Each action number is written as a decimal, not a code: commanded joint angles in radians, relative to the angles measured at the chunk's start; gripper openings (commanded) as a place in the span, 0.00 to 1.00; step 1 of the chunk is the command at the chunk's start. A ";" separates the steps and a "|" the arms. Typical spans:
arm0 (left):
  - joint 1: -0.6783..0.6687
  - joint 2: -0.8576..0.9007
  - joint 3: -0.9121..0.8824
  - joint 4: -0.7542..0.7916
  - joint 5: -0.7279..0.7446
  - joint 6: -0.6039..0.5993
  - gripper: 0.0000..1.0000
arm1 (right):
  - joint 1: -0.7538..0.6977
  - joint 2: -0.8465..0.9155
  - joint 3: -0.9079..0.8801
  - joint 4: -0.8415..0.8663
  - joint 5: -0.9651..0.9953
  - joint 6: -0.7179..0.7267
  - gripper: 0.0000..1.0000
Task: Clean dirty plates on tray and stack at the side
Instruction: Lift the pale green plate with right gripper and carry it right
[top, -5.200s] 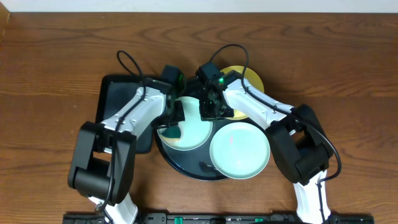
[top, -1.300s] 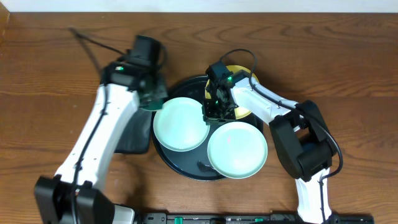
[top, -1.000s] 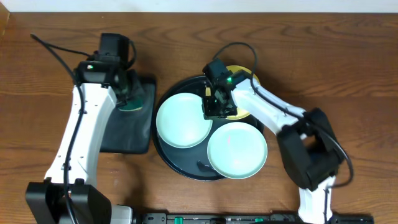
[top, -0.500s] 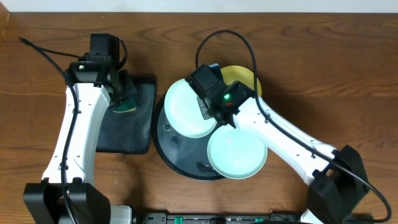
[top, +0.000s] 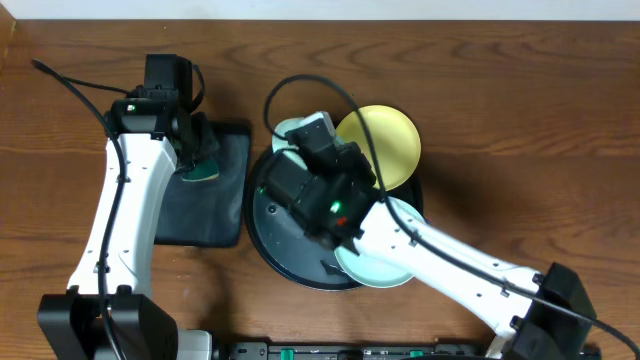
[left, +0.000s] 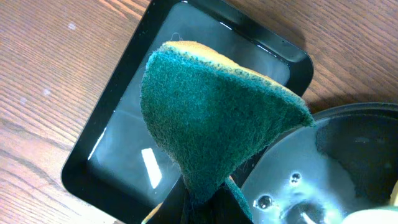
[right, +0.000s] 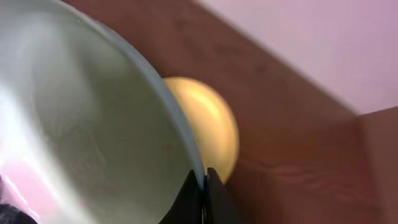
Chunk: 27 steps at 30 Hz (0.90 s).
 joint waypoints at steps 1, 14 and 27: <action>0.003 0.000 0.001 -0.005 -0.016 -0.008 0.08 | 0.032 -0.048 0.007 0.000 0.246 -0.011 0.01; 0.003 0.000 0.001 -0.014 -0.016 -0.008 0.08 | 0.077 -0.204 0.007 0.024 0.394 -0.018 0.01; 0.003 0.000 0.001 -0.013 -0.016 -0.008 0.08 | 0.060 -0.237 0.006 0.040 0.282 -0.018 0.01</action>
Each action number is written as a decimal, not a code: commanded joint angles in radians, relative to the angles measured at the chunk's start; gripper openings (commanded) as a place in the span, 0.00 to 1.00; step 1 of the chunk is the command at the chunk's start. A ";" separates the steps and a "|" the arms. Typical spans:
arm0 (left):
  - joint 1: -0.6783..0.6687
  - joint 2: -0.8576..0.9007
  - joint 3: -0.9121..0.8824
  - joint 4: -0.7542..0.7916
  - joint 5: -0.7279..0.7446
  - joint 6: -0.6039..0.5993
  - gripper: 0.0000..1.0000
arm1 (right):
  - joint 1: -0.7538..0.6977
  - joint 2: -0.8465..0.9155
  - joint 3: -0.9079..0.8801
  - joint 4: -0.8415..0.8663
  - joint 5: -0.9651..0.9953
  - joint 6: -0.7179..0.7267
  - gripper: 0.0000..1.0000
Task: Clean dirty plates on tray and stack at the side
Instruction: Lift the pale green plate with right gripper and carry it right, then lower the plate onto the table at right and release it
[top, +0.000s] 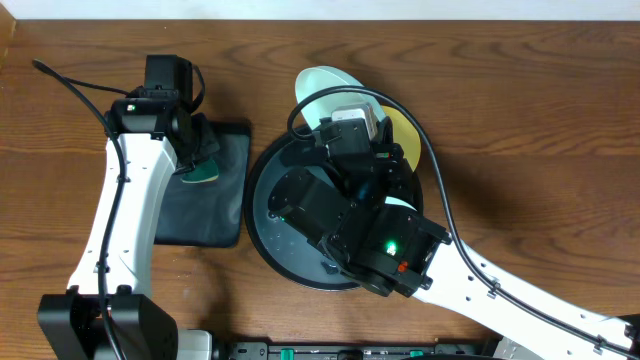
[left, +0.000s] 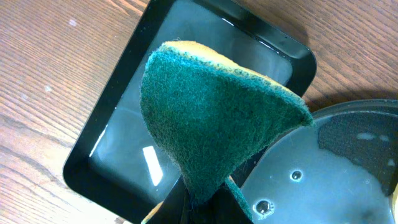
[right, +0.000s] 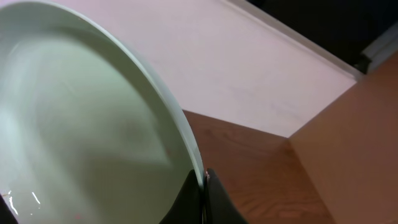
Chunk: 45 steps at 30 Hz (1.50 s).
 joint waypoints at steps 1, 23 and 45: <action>0.003 0.000 0.001 -0.003 -0.016 -0.008 0.08 | -0.015 -0.004 0.005 -0.005 -0.080 0.000 0.01; 0.003 0.000 0.001 -0.003 -0.016 -0.005 0.08 | -0.677 0.010 0.015 -0.042 -1.409 0.082 0.01; 0.003 0.000 0.001 -0.005 -0.016 -0.005 0.08 | -1.384 0.023 -0.272 -0.120 -1.346 -0.050 0.01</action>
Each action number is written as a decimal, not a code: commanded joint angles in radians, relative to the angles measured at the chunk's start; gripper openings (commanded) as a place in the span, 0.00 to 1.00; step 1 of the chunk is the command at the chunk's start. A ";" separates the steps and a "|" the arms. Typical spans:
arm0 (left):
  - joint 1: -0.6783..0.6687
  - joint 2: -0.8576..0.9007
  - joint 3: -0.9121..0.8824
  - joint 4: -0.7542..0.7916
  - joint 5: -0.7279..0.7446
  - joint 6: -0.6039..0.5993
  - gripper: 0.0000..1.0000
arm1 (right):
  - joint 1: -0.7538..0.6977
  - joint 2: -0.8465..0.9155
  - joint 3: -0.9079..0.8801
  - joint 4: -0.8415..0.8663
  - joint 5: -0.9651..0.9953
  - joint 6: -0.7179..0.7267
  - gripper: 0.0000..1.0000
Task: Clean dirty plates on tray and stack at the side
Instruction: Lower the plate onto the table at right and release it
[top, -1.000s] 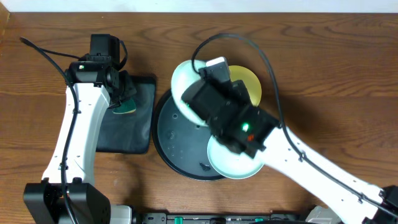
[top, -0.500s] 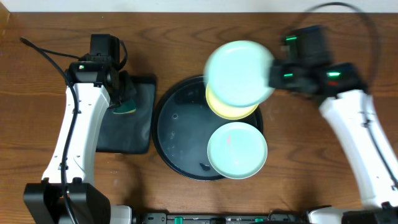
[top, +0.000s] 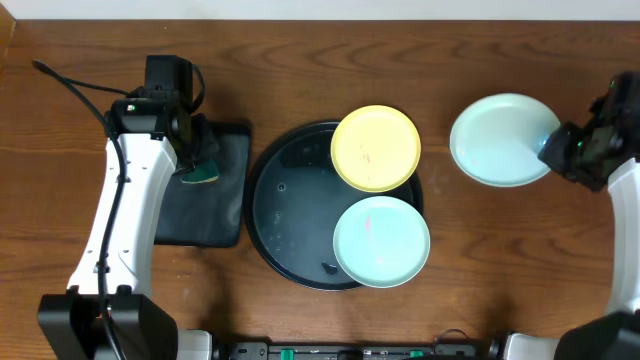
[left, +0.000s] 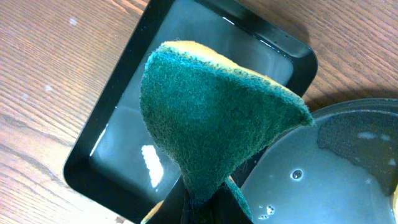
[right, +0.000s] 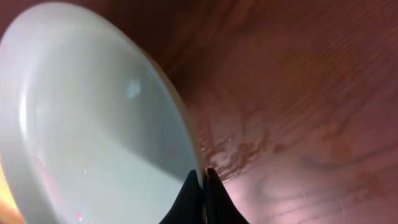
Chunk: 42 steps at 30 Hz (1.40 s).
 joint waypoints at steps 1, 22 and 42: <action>0.003 0.000 0.001 -0.002 -0.016 -0.004 0.08 | -0.006 0.035 -0.108 0.082 -0.012 -0.068 0.01; 0.003 0.000 0.001 0.002 -0.016 -0.005 0.08 | -0.006 0.066 -0.400 0.401 -0.010 -0.103 0.02; 0.003 0.000 0.001 0.005 -0.016 -0.005 0.08 | 0.154 0.051 -0.130 0.064 -0.317 -0.313 0.32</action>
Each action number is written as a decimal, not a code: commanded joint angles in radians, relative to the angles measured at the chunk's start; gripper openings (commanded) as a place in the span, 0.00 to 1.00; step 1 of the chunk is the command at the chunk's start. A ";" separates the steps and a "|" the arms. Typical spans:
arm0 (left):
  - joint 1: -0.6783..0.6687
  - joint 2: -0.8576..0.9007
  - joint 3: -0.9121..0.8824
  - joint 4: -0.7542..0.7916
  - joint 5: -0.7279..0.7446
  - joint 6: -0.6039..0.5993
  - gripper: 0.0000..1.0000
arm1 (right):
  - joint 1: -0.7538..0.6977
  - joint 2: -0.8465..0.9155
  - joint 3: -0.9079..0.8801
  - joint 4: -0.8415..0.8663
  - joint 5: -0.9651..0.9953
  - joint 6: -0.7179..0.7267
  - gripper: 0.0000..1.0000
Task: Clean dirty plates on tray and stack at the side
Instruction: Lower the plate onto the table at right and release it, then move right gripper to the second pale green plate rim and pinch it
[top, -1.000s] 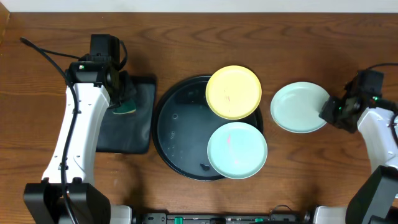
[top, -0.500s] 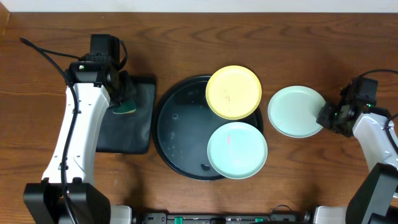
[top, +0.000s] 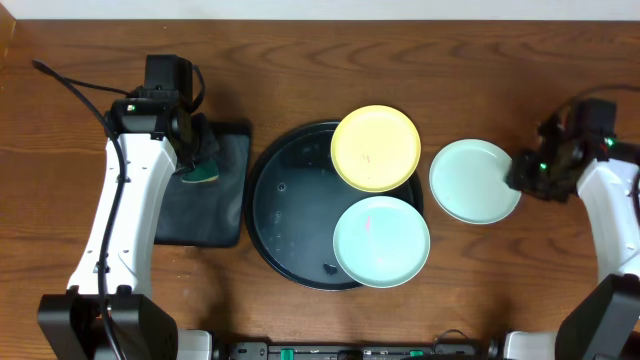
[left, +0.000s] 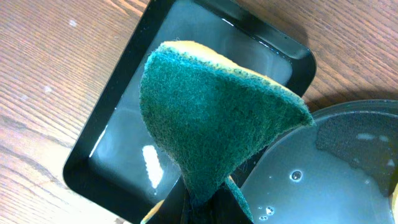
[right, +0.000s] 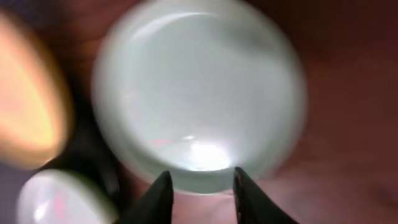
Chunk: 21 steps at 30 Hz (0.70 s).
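Note:
A pale mint plate lies flat on the wood to the right of the round black tray; it fills the right wrist view. My right gripper stands open at that plate's right rim, its fingertips apart with nothing between them. On the tray rest a yellow plate and a light blue plate. My left gripper is shut on a green sponge, held over the black rectangular water tray.
The rectangular water tray sits left of the round tray. Water drops lie on the round tray's bare left half. The table's back edge meets a white wall.
My right gripper has opened and let go of the mint plate. The plate now lies flat, a little lower and nearer the tray than before. The left arm has not moved.
My right gripper held the mint plate on edge over the round tray. Then it held it raised at the tray's back. Later the plate was at the far right over the wood, still gripped. Now it lies released there; the left gripper kept the sponge throughout.

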 joint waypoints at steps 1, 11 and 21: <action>0.003 0.000 0.001 0.001 -0.016 -0.005 0.08 | 0.106 -0.006 0.010 -0.018 -0.126 -0.080 0.34; 0.003 0.000 0.001 0.006 -0.016 -0.005 0.08 | 0.409 -0.001 -0.055 -0.029 -0.052 -0.099 0.48; 0.003 0.000 0.001 0.005 -0.016 -0.005 0.08 | 0.467 0.121 -0.068 -0.098 -0.047 -0.072 0.41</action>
